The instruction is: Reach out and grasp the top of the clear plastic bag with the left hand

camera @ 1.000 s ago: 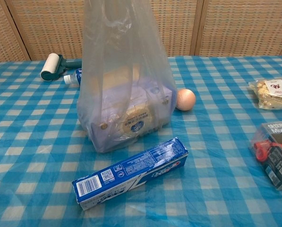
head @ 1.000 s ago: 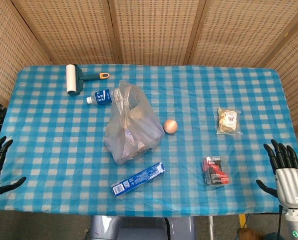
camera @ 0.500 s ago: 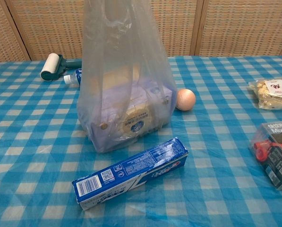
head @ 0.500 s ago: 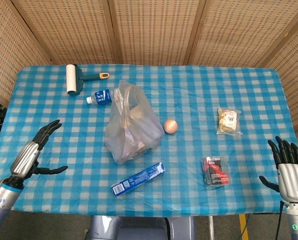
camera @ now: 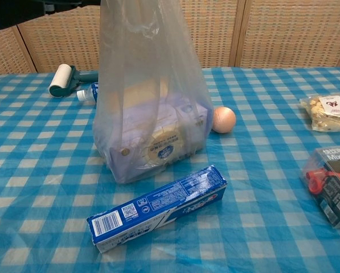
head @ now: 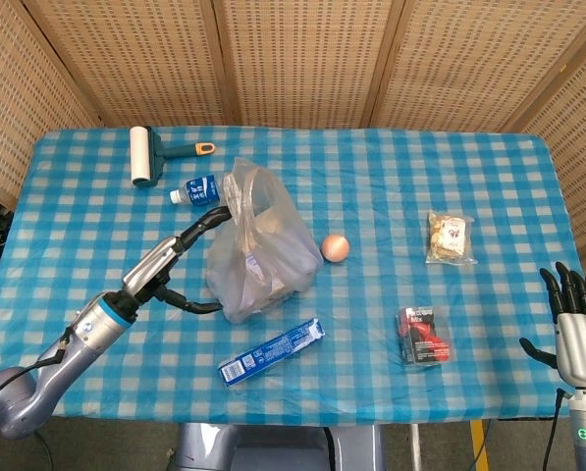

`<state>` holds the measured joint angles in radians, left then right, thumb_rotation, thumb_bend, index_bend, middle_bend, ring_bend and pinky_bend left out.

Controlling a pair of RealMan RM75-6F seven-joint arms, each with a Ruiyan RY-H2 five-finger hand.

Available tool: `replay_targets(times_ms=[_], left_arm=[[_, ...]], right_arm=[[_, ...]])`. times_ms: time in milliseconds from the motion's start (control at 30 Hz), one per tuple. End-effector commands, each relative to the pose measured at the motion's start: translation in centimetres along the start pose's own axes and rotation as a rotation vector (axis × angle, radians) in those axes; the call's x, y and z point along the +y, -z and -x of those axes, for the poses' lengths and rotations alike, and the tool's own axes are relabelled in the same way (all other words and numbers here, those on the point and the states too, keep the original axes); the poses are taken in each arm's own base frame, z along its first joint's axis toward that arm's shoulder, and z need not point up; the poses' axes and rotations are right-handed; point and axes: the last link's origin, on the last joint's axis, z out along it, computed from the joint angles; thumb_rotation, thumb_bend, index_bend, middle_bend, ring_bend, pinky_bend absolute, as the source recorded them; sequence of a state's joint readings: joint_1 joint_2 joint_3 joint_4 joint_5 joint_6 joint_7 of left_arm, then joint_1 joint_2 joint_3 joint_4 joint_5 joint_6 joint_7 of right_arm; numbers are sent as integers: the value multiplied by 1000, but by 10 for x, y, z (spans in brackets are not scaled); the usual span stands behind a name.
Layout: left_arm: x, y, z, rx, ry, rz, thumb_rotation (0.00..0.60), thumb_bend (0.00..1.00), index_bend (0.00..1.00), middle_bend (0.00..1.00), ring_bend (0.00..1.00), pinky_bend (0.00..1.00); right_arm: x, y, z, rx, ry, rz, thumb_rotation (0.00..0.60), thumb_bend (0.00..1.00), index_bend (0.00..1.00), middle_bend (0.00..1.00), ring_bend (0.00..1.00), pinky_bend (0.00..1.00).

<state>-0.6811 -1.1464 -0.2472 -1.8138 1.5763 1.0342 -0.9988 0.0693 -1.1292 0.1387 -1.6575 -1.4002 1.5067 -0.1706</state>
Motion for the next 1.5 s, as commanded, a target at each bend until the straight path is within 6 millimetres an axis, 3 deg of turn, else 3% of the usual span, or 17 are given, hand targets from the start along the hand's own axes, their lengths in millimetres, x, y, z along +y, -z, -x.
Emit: replay_targets(times_ms=[33, 433, 567, 933, 1000, 1100, 1167, 1233, 1333, 1500], left_arm=[[2, -14, 6, -2, 41, 17, 600, 0, 90, 0, 0, 0], [21, -51, 11, -15, 147, 34, 600, 0, 87, 0, 0, 0], [35, -75, 19, -67, 287, -7, 600, 0, 74, 0, 0, 0], [42, -113, 34, -131, 430, -95, 600, 0, 67, 2, 18, 0], [44, -121, 42, -164, 490, -132, 600, 0, 67, 24, 46, 0], [46, -129, 46, -180, 508, -148, 600, 0, 142, 148, 146, 27], [46, -132, 48, -184, 518, -151, 600, 0, 270, 306, 270, 121], [47, -136, 51, -178, 533, -150, 600, 0, 466, 513, 445, 341], [49, -141, 55, -144, 539, -123, 600, 0, 714, 691, 627, 657], [51, -141, 59, -125, 509, -136, 600, 0, 983, 893, 822, 954]], right_arm=[[1, -1, 0, -1, 0, 5, 600, 0, 10, 0, 0, 0], [2, -3, 3, -9, 6, 15, 600, 0, 10, 0, 0, 0], [2, -3, 4, -11, 8, 15, 600, 0, 10, 0, 0, 0], [3, -5, 5, -13, 22, 21, 600, 0, 10, 0, 0, 0], [3, -6, 5, -12, 25, 23, 600, 0, 10, 0, 0, 0], [3, -6, 5, -12, 27, 24, 600, 0, 10, 0, 0, 0], [4, -6, 6, -14, 27, 25, 600, 0, 10, 0, 0, 0], [4, -6, 6, -15, 28, 27, 600, 0, 10, 0, 0, 0], [4, -7, 6, -16, 28, 28, 600, 0, 10, 0, 0, 0], [4, -7, 7, -16, 28, 26, 600, 0, 10, 0, 0, 0]])
